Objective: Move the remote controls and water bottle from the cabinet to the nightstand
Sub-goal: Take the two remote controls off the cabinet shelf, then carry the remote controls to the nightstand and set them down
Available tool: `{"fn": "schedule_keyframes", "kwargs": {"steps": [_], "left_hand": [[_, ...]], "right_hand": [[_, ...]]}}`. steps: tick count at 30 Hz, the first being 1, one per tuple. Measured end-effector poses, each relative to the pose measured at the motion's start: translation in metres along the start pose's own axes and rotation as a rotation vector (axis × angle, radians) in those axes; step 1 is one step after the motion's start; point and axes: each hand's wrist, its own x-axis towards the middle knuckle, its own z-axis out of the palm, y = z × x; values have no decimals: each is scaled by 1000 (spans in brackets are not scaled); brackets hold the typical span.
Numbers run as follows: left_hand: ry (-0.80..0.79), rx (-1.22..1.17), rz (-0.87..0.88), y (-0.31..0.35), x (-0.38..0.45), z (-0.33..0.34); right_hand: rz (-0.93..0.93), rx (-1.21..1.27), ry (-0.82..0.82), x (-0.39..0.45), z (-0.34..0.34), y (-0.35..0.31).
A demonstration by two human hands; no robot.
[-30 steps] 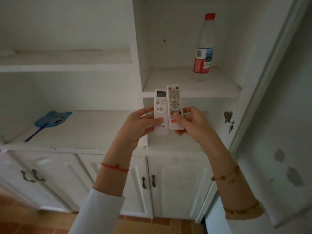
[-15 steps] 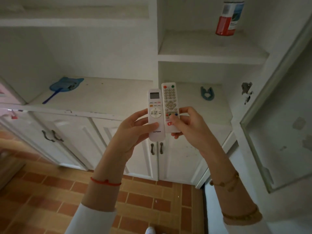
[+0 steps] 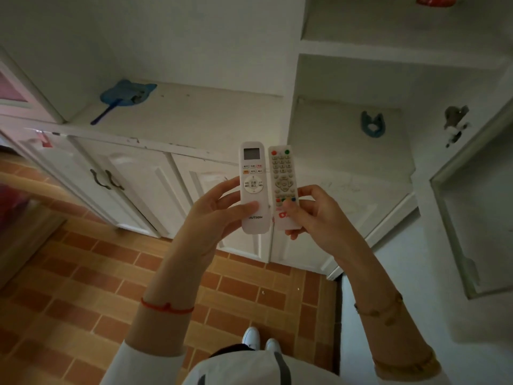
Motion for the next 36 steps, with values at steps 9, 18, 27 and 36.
{"fn": "schedule_keyframes", "kwargs": {"steps": [9,18,27,36], "left_hand": [[82,-19,-22,-12,-19,-19],[207,-61,-7,-22,-50,-40],[435,-143,20,-32,-94,-65],[727,-262,65,-39,-152,-111]], "right_hand": [[11,-29,-92,0,15,9],[-3,-15,-200,1,40,9],[-27,-38,-401,5,84,9],[-58,-100,-664,16,170,-6]]}}
